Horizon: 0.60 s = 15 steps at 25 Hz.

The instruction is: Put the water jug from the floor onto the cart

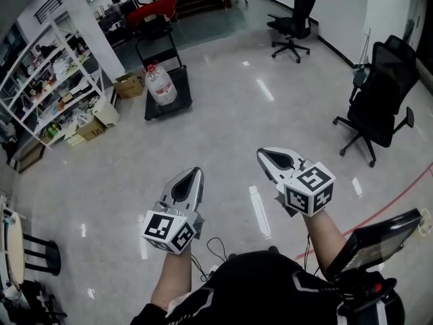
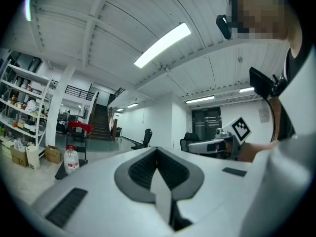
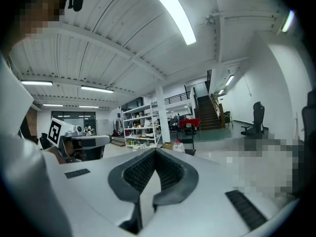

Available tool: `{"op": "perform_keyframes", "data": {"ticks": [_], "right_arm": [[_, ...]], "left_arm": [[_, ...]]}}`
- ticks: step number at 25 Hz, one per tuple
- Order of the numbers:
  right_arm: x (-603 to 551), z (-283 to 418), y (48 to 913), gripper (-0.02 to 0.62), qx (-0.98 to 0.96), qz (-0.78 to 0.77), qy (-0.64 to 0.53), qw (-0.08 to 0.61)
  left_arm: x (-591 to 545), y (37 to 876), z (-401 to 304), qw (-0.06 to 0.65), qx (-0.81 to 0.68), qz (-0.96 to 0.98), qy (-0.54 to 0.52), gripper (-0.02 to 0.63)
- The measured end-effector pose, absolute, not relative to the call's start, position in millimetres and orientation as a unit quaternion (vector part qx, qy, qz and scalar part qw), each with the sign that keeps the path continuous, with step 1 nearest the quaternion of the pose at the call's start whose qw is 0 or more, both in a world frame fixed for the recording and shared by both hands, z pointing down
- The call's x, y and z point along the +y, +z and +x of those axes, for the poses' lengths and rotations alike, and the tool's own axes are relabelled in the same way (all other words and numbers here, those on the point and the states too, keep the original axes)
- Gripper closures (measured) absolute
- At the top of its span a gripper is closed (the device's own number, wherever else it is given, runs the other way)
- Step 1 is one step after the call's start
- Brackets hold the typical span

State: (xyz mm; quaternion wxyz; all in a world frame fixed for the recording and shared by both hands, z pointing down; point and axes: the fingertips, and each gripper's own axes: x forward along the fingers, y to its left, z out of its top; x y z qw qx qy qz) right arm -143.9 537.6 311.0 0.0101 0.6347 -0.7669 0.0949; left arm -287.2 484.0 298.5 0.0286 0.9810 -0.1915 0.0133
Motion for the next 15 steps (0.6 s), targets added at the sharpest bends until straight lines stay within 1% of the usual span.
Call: {"op": "perform_keyframes", "data": {"ticks": [15], "right_arm": [[538.3,-146.9,306.5,0.592,-0.768,0.633,0.091,0.013]], "left_arm": [[482.1,295.2,-290.8,0.035,-0.198,0.979,0.009,0.604]]}}
